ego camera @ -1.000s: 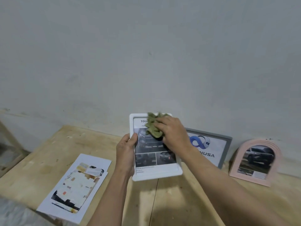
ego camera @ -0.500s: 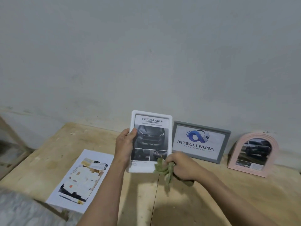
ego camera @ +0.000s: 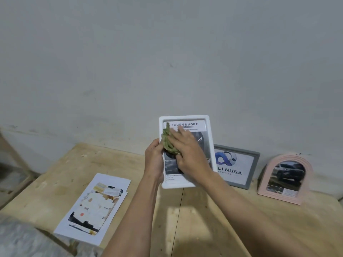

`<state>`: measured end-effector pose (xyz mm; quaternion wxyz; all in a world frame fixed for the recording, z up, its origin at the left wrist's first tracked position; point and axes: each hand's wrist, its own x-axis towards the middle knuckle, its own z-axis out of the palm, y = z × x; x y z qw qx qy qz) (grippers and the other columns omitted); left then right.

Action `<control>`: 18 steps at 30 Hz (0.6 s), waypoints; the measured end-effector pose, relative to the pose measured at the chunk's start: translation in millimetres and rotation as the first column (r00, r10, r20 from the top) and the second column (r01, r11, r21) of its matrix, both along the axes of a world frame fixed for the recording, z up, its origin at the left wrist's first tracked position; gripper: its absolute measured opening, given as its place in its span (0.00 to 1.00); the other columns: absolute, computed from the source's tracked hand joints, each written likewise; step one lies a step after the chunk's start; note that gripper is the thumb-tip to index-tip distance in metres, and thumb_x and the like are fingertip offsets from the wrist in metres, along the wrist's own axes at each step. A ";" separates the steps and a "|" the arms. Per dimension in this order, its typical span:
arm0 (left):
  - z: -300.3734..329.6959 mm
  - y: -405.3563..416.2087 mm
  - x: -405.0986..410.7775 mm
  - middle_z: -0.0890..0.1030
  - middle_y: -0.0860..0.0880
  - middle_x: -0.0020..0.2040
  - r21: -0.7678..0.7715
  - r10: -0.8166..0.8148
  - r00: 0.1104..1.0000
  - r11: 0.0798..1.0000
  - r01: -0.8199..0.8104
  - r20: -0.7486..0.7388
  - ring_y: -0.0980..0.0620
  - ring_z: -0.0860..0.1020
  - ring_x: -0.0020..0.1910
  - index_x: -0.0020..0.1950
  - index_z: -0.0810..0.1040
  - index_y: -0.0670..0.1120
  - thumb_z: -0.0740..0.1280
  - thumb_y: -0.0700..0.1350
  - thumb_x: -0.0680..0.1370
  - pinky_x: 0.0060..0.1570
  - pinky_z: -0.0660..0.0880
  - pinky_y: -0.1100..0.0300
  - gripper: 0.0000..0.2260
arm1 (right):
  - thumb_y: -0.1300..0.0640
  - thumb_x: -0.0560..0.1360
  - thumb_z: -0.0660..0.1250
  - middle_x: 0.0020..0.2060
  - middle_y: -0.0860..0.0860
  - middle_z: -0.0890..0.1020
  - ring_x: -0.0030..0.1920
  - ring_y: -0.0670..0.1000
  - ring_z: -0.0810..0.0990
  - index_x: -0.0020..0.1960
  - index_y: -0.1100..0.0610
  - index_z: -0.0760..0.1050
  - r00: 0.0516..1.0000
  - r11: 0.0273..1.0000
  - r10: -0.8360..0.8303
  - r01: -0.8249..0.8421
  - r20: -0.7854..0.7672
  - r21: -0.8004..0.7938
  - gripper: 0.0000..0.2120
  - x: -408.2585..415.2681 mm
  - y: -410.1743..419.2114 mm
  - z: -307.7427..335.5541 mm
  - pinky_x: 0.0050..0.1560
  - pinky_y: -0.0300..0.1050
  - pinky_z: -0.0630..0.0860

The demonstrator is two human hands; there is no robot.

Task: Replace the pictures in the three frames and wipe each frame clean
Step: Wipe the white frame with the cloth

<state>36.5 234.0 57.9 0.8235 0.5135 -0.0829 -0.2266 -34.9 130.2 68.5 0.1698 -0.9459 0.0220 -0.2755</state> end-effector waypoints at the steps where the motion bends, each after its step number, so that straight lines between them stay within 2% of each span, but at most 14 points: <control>1: -0.3 2.7 1.7 0.81 0.38 0.47 -0.001 0.014 1.000 1.000 -0.014 -0.013 0.43 0.78 0.48 0.50 0.81 0.42 0.69 0.42 0.78 0.52 0.74 0.44 0.04 | 0.73 0.68 0.64 0.73 0.52 0.68 0.76 0.54 0.58 0.72 0.58 0.69 0.999 0.999 0.042 -0.042 -0.001 0.015 0.33 -3.0 6.6 -6.6 0.77 0.54 0.51; 3: -0.9 8.5 8.7 0.82 0.37 0.48 -0.002 0.042 0.998 0.999 -0.042 -0.044 0.42 0.80 0.48 0.50 0.80 0.41 0.69 0.45 0.79 0.54 0.76 0.43 0.07 | 0.75 0.63 0.65 0.70 0.54 0.72 0.74 0.55 0.64 0.67 0.60 0.74 0.988 0.988 0.154 -0.154 -0.021 -0.028 0.33 -11.4 11.6 -19.6 0.76 0.53 0.54; 5: 0.9 13.4 17.1 0.85 0.41 0.45 0.046 0.089 0.996 0.995 -0.088 -0.014 0.44 0.82 0.44 0.46 0.80 0.42 0.67 0.45 0.81 0.50 0.77 0.47 0.08 | 0.75 0.60 0.65 0.66 0.54 0.76 0.72 0.56 0.68 0.62 0.60 0.78 0.955 0.957 0.266 -0.278 -0.130 -0.086 0.32 -24.3 11.3 -32.2 0.74 0.55 0.58; 7: 0.6 13.5 23.6 0.85 0.42 0.45 0.100 0.098 0.994 0.990 -0.103 0.048 0.44 0.81 0.45 0.47 0.81 0.42 0.66 0.47 0.81 0.49 0.77 0.49 0.10 | 0.75 0.62 0.65 0.64 0.53 0.78 0.70 0.55 0.70 0.61 0.58 0.79 0.911 0.929 0.339 -0.364 -0.237 -0.072 0.30 -38.3 10.6 -32.8 0.72 0.57 0.63; 8: -1.6 13.9 24.6 0.84 0.42 0.45 0.119 0.092 0.994 0.988 -0.099 0.060 0.44 0.81 0.46 0.47 0.80 0.42 0.66 0.48 0.81 0.50 0.76 0.48 0.10 | 0.73 0.64 0.63 0.62 0.53 0.80 0.68 0.54 0.73 0.61 0.58 0.80 0.907 0.927 0.349 -0.370 -0.235 -0.053 0.27 -44.1 10.1 -26.5 0.70 0.57 0.67; 9: -2.8 14.3 24.2 0.83 0.42 0.46 0.124 0.083 0.995 0.988 -0.090 0.061 0.43 0.80 0.47 0.48 0.80 0.42 0.66 0.49 0.80 0.50 0.76 0.47 0.10 | 0.70 0.66 0.60 0.60 0.53 0.81 0.64 0.54 0.76 0.60 0.58 0.80 0.924 0.938 0.336 -0.346 -0.182 -0.025 0.25 -46.3 8.5 -17.0 0.67 0.55 0.72; 11: -3.8 12.5 20.9 0.81 0.41 0.46 0.129 0.035 0.997 0.991 -0.044 0.067 0.43 0.79 0.47 0.48 0.79 0.41 0.67 0.50 0.79 0.51 0.76 0.44 0.11 | 0.69 0.65 0.55 0.58 0.54 0.82 0.60 0.55 0.79 0.60 0.59 0.80 0.976 0.974 0.213 -0.216 0.052 0.068 0.27 -41.0 -0.4 11.2 0.62 0.53 0.76; 13: -0.6 8.6 15.8 0.83 0.39 0.45 0.128 -0.025 0.994 0.992 0.011 0.107 0.43 0.80 0.45 0.47 0.80 0.41 0.67 0.49 0.80 0.50 0.77 0.44 0.10 | 0.73 0.62 0.55 0.63 0.53 0.79 0.65 0.55 0.75 0.65 0.59 0.76 0.970 0.994 0.016 -0.042 0.244 0.099 0.34 -24.8 -23.0 43.4 0.67 0.50 0.71; 15: 5.4 2.3 11.1 0.84 0.38 0.44 0.115 -0.065 0.988 0.992 0.049 0.143 0.42 0.81 0.43 0.46 0.81 0.43 0.67 0.47 0.81 0.48 0.78 0.45 0.09 | 0.75 0.61 0.57 0.67 0.52 0.76 0.70 0.55 0.70 0.70 0.57 0.72 0.967 0.994 -0.104 0.093 0.234 0.058 0.39 -4.6 -44.5 68.1 0.72 0.48 0.64; 18: 12.9 -7.4 6.9 0.80 0.38 0.44 0.048 -0.074 0.988 0.997 0.068 0.136 0.43 0.78 0.44 0.45 0.78 0.41 0.68 0.46 0.80 0.49 0.74 0.46 0.09 | 0.74 0.63 0.56 0.66 0.58 0.76 0.69 0.61 0.72 0.67 0.62 0.74 0.987 0.994 -0.046 0.060 0.152 -0.093 0.33 14.6 -48.2 66.3 0.73 0.47 0.58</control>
